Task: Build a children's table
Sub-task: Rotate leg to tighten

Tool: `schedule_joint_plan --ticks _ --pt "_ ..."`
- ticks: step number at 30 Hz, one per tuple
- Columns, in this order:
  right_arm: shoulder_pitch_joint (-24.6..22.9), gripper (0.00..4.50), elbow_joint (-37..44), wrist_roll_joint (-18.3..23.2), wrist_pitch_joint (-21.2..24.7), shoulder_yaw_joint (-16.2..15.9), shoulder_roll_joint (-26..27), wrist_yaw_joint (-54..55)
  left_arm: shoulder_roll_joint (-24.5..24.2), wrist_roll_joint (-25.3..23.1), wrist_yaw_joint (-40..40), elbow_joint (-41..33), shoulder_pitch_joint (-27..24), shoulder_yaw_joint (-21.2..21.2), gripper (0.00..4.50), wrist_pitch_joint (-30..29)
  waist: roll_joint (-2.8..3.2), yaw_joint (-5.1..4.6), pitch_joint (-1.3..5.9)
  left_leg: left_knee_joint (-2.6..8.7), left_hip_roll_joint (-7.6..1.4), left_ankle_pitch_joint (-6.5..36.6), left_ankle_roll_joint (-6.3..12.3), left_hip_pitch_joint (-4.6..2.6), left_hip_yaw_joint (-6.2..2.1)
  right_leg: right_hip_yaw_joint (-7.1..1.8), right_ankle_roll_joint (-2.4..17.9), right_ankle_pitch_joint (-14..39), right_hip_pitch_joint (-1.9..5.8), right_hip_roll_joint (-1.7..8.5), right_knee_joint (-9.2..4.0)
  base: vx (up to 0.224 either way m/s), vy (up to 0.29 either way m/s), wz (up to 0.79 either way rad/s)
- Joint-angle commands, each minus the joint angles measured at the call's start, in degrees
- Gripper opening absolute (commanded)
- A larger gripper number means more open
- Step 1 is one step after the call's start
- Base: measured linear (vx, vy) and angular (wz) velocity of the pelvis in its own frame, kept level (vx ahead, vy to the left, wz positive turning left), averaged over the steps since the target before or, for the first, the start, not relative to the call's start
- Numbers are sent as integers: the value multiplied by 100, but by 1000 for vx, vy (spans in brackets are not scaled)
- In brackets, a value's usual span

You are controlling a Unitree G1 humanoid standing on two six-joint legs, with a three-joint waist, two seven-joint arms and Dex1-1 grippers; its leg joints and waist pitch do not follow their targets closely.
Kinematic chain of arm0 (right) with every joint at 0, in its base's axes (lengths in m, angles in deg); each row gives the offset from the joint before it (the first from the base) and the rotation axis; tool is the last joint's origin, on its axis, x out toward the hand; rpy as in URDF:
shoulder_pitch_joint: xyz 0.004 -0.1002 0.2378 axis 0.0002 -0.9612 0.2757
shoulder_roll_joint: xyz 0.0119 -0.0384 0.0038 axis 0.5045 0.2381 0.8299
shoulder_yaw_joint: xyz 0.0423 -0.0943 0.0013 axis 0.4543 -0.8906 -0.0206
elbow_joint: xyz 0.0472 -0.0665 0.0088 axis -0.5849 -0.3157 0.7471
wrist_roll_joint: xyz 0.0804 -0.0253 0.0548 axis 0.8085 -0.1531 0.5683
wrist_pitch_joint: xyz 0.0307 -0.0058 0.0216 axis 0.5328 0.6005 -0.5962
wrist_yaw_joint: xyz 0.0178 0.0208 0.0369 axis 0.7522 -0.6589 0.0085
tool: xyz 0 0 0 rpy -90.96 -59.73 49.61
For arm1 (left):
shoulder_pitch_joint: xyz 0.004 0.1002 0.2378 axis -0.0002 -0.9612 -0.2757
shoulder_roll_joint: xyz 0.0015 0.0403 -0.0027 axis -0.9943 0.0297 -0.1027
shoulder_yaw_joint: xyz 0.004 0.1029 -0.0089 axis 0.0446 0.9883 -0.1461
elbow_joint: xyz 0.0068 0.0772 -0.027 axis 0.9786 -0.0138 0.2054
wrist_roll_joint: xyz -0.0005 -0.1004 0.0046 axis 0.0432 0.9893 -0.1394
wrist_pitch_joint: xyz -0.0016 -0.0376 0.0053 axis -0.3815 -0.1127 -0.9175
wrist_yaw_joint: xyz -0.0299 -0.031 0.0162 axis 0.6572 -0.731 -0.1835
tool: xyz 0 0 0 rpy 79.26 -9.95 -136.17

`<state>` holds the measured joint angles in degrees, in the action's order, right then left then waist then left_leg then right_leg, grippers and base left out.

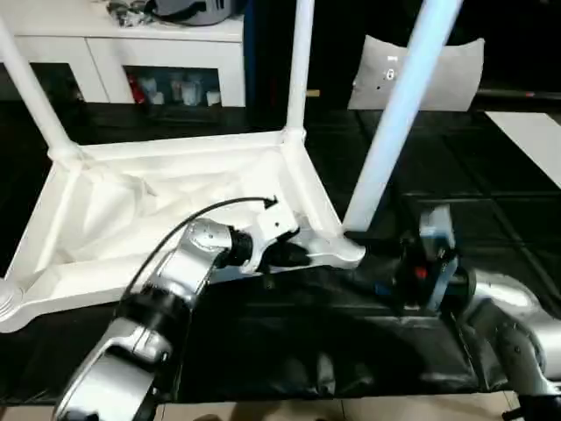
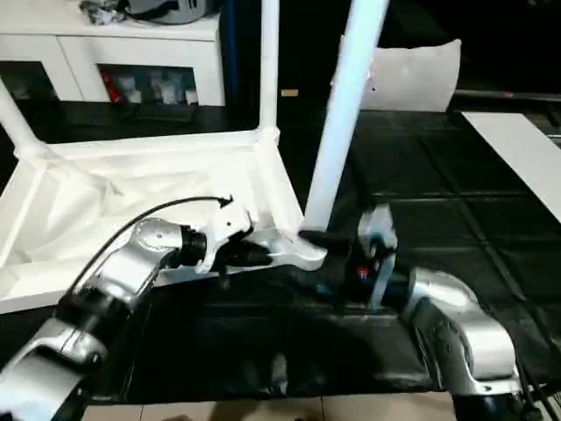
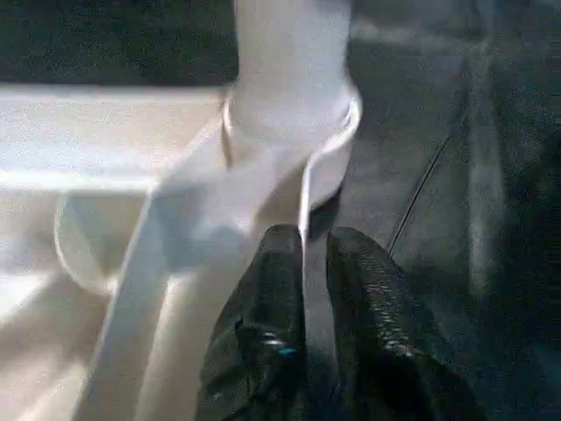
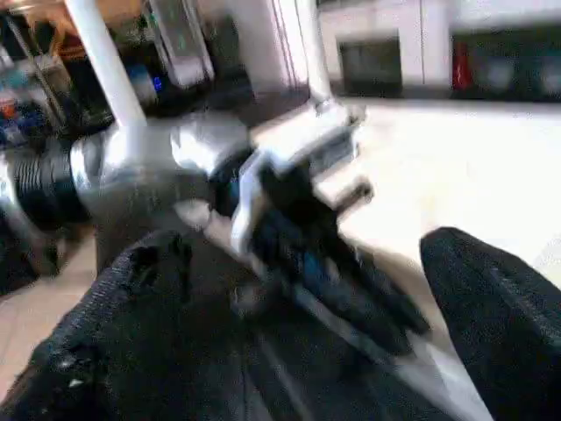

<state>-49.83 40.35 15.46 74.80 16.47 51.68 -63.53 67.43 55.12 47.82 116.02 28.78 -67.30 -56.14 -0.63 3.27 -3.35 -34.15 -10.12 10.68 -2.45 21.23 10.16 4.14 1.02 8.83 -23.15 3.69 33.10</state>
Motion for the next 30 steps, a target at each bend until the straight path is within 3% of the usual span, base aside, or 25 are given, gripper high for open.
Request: schedule_joint_plan --ticks 1,5,6,7,8,10,11,12,14,16,19,20,22,23,24,25,27,30 --pt "80 450 279 199 180 99 69 244 -187 114 32 -425 -236 -152 94 -324 -78 10 372 419 -327 1111 363 -60 -107 -259 925 2207 266 493 -431 0 0 0" --pt "174 450 495 249 331 -53 266 518 -614 431 248 -1470 -858 -425 111 -838 -41 -26 366 431 -325 1185 225 -91 -111 -271 817 2440 232 483 -440 0 0 0" --pt "204 450 539 237 362 -118 321 602 -770 584 339 -1869 -1074 -502 136 -1001 -35 -42 351 458 -335 1236 184 -70 -120 -274 831 2450 236 475 -438 0 0 0" --pt "234 450 554 210 377 -170 369 670 -886 695 407 -2167 -1233 -556 139 -1125 -18 -53 345 463 -340 1331 142 -98 -117 -280 833 2468 207 463 -440 0 0 0" --pt "290 450 525 127 375 -255 448 776 -1087 808 518 -2571 -1459 -614 139 -1259 -32 -65 344 468 -343 1382 113 -98 -125 -278 831 2495 208 468 -428 0 0 0" --pt "400 450 381 -180 296 -443 572 1039 -1439 938 651 -3191 -1811 -701 158 -1487 -7 -109 314 496 -326 1595 32 -106 -128 -281 783 2678 179 435 -450 0 0 0" --pt "442 450 301 -269 296 -510 626 1143 -1580 966 686 -3406 -1937 -734 158 -1587 -72 -125 318 489 -330 1634 -3 -106 -132 -281 763 2740 179 445 -430 0 0 0" --pt "464 450 251 -322 306 -554 664 1218 -1675 981 702 -3551 -2024 -760 173 -1661 -15 -126 290 492 -316 1782 -60 -132 -139 -294 695 2993 142 451 -461 0 0 0" --pt "532 450 83 -538 220 -662 812 1465 -1909 985 766 -3883 -2229 -815 183 -1859 -20 -124 280 480 -309 1933 -105 -180 -137 -300 627 3151 95 443 -488 0 0 0" --pt "623 450 -100 -814 170 -816 982 1798 -2208 999 806 -4230 -2467 -848 183 -2162 -32 -171 284 518 -307 2095 -244 -138 -181 -294 553 3222 124 437 -456 0 0 0" --pt "838 450 -706 -1628 -163 -1099 1362 2765 -2784 681 642 -4593 -2983 -804 183 -2539 -25 -224 261 521 -282 2272 -324 -157 -180 -310 483 3355 76 421 -487 0 0 0" --pt "838 450 -706 -1628 -163 -1099 1362 2765 -2784 681 642 -4593 -2983 -804 183 -2539 -45 -236 261 520 -287 2287 -351 -146 -189 -310 481 3375 69 434 -476 0 0 0" --pt "952 450 -1150 -1844 -127 -918 1723 3619 -2811 572 259 -4570 -3139 -931 183 -2681 -27 -289 254 512 -271 2419 -388 -196 -188 -320 433 3441 30 408 -507 0 0 0" --pt "960 450 -1190 -1868 -127 -888 1755 3715 -2793 560 216 -4553 -3136 -950 183 -2689 -64 -314 251 503 -270 2439 -385 -201 -176 -325 450 3437 17 406 -516 0 0 0" --pt "977 450 -1322 -1946 -165 -813 1833 3954 -2752 497 76 -4498 -3120 -989 183 -2705 -26 -305 257 503 -269 2500 -406 -215 -188 -321 436 3416 25 403 -515 0 0 0" --pt "982 450 -1403 -1987 -201 -778 1864 4058 -2737 437 -10 -4454 -3107 -995 183 -2695 -25 -306 257 510 -275 2575 -434 -229 -194 -313 414 3319 20 381 -518 0 0 0" --pt "976 450 -1564 -2038 -354 -630 1959 4287 -2784 388 -94 -4439 -3125 -967 183 -2670 -3 -305 259 528 -276 2696 -469 -221 -210 -313 388 3170 37 373 -490 0 0 0" --pt "1019 450 -1789 -2099 -564 -366 2078 4635 -2819 490 -170 -4542 -3214 -941 183 -2798 -28 -309 279 533 -267 2692 -468 -203 -203 -335 428 2960 51 375 -465 0 0 0"
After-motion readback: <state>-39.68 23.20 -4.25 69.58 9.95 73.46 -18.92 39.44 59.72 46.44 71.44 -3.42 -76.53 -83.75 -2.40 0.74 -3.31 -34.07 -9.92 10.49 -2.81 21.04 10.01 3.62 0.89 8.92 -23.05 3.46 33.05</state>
